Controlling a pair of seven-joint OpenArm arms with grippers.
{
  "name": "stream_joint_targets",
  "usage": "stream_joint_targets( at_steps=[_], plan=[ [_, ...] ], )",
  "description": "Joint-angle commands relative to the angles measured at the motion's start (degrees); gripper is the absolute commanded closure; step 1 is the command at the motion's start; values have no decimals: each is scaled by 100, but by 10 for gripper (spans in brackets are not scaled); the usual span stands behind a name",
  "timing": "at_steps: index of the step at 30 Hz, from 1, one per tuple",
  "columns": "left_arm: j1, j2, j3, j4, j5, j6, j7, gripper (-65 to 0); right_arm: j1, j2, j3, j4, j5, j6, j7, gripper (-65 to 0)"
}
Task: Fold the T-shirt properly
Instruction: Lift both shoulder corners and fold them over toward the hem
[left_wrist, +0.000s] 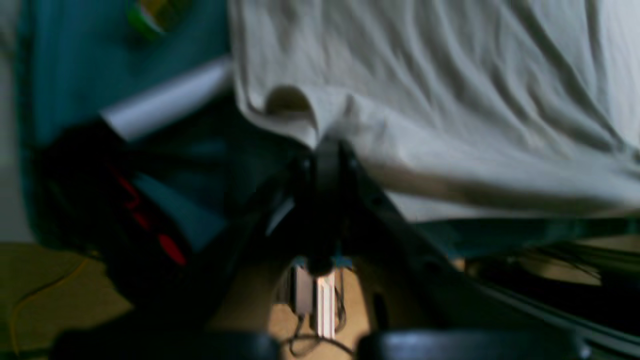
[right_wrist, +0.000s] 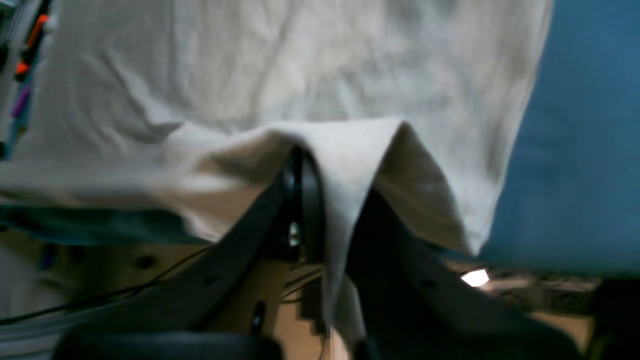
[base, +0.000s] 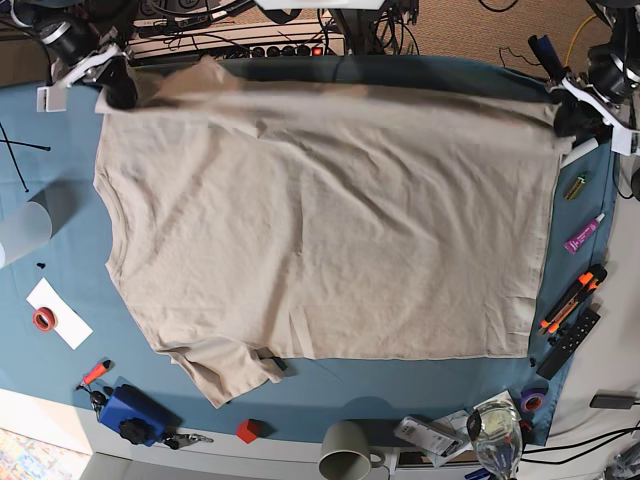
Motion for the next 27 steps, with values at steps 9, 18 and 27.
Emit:
stream_joint_targets(
  at_steps=[9,18,27],
  plan=[
    [-94,-76,-28,50,251,-2,-334,0,542,83,-120,181,-487,12,293,0],
    [-599,-168,903,-173,986,31,-466,0,608,81,-483,181,-1272,12,850,0],
    [-1032,-188,1067,-177,1888,557,-914,0,1178,94,-483,181,-1626,12,925,0]
  ],
)
